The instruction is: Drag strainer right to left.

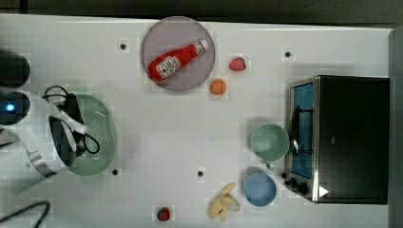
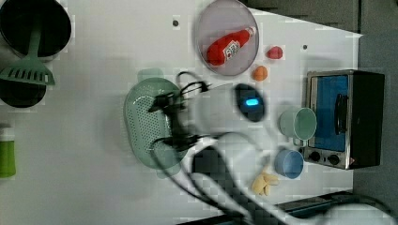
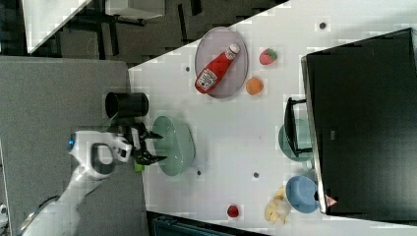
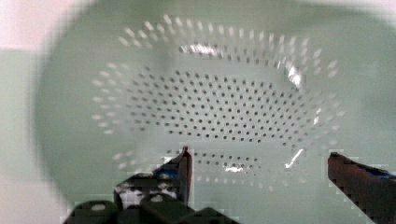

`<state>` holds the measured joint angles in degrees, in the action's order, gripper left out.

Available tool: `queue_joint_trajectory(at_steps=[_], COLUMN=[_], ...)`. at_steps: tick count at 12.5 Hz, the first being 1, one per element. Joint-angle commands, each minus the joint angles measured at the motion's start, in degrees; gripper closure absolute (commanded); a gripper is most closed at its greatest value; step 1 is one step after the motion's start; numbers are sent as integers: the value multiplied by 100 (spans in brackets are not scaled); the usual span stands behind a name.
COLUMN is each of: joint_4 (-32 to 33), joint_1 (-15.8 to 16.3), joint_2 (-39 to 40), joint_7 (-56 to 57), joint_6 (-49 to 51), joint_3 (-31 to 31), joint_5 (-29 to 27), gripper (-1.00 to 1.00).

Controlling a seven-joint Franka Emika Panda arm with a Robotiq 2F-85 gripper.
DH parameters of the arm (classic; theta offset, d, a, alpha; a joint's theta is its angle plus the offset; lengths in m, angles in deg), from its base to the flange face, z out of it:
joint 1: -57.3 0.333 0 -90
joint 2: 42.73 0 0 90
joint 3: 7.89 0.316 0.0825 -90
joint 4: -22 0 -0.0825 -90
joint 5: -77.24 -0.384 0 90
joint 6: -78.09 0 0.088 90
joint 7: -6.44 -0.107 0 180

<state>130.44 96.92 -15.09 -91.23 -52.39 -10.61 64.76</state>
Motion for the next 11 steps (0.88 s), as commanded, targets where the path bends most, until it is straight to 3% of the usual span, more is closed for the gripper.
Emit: queue_joint_trajectory(at_steps=[1,4,8,11], joint_4=[-177,-179,-179,-169], joint_1=[-297,-363,-443,-453], joint_2=[-1413,-2370,-3280,-3619], joint_7=[1458,2924,5002,5241], joint_6=[484,1461,2631,2726], joint_3=[-945,-1968,-3098,-3543], joint_5=[-34,329,1569,1771], gripper=[-100,-100,-100,-100])
